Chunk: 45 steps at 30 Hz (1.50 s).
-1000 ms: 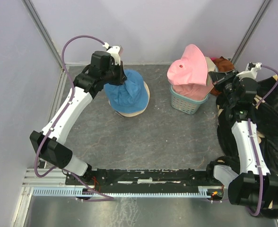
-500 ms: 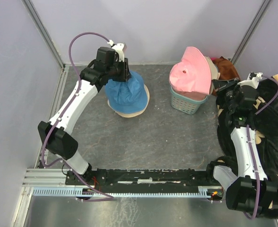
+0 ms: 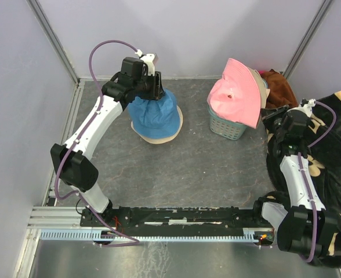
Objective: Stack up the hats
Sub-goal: Stack the hat on the hat.
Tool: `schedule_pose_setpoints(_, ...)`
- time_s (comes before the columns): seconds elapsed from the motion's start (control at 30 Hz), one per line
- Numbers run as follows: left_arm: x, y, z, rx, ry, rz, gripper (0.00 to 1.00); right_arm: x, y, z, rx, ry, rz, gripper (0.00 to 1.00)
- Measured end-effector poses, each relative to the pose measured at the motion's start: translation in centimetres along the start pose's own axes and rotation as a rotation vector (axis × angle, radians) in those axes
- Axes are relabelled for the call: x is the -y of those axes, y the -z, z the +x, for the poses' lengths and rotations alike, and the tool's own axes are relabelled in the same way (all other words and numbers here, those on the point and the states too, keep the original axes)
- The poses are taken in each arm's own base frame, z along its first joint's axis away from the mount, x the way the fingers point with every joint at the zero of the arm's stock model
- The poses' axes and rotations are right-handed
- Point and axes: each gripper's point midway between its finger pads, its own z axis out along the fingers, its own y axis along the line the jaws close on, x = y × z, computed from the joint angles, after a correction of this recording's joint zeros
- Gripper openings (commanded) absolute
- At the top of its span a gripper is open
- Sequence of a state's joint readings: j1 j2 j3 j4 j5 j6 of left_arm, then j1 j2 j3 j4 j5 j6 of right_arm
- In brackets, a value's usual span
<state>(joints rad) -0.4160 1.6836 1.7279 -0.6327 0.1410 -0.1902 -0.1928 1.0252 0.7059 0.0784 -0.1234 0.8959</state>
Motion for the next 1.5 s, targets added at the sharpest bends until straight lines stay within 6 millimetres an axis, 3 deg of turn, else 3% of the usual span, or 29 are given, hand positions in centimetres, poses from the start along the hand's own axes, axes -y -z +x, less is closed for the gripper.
schedule_pose_setpoints(0.27,0.2,0.8,-0.4,0.018,-0.002,0.005,0.62,1.6,-0.5,0.4,-0.004,-0.003,0.064,0.02)
schedule_pose_setpoints(0.33,0.3,1.1,-0.7,0.027,-0.003,0.007,0.64,1.9,-0.5,0.5,-0.003,-0.004,0.077,0.07)
schedule_pose_setpoints(0.5,0.3,1.5,-0.8,0.036,-0.004,0.007,0.68,2.1,-0.1,0.2,0.013,-0.003,0.097,0.34)
schedule_pose_setpoints(0.6,0.4,1.7,-1.0,0.042,-0.005,0.009,0.69,1.9,0.3,-0.5,0.040,-0.001,0.095,0.44)
schedule_pose_setpoints(1.0,0.7,3.3,-2.0,0.081,-0.009,0.013,0.71,1.1,1.5,-1.4,0.069,0.002,0.088,0.54)
schedule_pose_setpoints(1.23,0.9,5.9,-3.5,0.150,0.008,-0.008,0.73,-1.8,2.9,-4.1,0.116,0.027,0.049,0.56)
schedule_pose_setpoints(1.37,0.6,9.1,-5.3,0.239,0.030,-0.049,0.77,-4.3,4.2,-6.5,0.156,0.052,0.024,0.57)
schedule_pose_setpoints(1.5,-0.6,13.2,-7.3,0.366,0.073,-0.111,0.81,-8.6,5.9,-9.6,0.203,0.076,-0.055,0.58)
